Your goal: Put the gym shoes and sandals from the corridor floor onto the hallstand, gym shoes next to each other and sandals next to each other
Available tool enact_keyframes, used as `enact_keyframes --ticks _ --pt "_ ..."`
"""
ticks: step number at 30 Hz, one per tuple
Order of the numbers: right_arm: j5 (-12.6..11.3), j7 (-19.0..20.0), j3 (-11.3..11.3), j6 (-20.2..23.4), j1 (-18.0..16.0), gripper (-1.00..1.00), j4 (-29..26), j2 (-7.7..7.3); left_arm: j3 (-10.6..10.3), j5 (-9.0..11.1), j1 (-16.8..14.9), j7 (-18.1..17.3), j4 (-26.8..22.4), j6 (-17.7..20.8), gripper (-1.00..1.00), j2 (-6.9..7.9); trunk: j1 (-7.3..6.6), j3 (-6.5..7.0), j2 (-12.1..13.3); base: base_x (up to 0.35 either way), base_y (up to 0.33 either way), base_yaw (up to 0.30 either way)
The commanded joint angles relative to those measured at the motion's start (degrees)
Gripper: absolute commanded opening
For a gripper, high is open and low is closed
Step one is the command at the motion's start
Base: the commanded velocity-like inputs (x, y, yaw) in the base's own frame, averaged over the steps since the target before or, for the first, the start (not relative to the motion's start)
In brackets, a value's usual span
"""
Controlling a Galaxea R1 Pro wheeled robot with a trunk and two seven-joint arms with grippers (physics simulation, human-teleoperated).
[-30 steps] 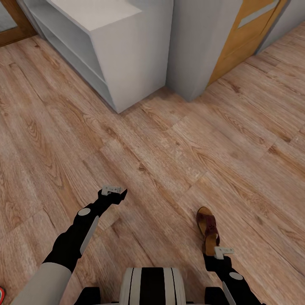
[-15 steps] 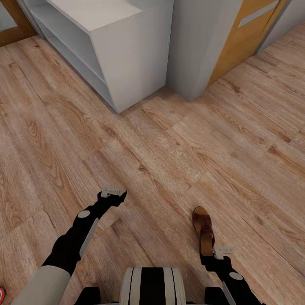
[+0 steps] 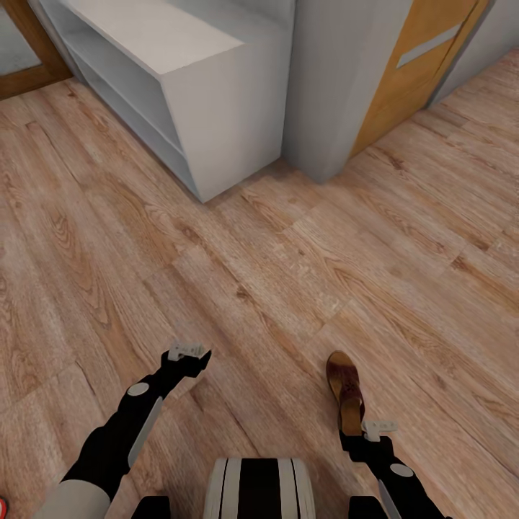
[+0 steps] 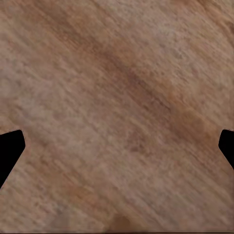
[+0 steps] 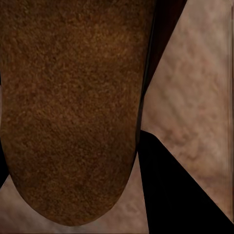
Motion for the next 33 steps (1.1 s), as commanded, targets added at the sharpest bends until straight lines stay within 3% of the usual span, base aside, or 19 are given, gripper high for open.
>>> enact_keyframes --ticks 1,7,11,16,22,23,33 --pt "-0.24 -0.09 -0.04 0.35 0.01 -1.0 -0.11 0.0 -0.04 0.39 0.06 -0.03 0.29 0.21 1.0 0.1 -0.03 0.2 0.0 0.0 0.0 0.0" --pt "-0.23 -0.46 -0.22 0.28 0.01 -1.0 -0.37 0.0 0.23 0.39 0.31 0.14 6.78 -5.28 1.0 0.5 -0.19 1.53 0.08 0.0 0.0 0.0" --pt "-0.23 -0.57 -0.21 0.25 0.01 -1.0 -0.55 0.0 0.26 0.39 0.33 0.18 9.4 -6.84 1.0 0.97 -0.29 2.41 0.14 0.0 0.0 0.0" --pt "-0.23 -0.62 -0.18 0.1 0.01 -1.0 -0.59 0.0 0.31 0.68 0.33 0.25 11.67 -7.53 1.0 2.43 -0.42 3.52 0.2 0.0 0.0 0.0" --pt "-0.17 -0.62 -0.1 -2.75 0.01 -1.0 -0.29 0.0 0.36 0.81 0.33 0.28 12.85 -7.72 1.0 3.07 -0.57 4.85 0.28 0.0 0.0 0.0" --pt "-0.15 -0.62 -0.08 -4.18 0.01 -1.0 -0.24 0.0 1.69 0.66 0.33 0.22 13.05 -7.68 1.0 3.3 -0.6 5.08 0.3 0.0 0.0 0.0" --pt "-0.14 -0.55 -0.09 -4.31 0.01 -1.0 -0.23 0.0 2.42 0.55 0.33 0.2 13.15 -7.67 1.0 3.37 -0.86 7.87 0.43 0.0 0.0 -0.018"
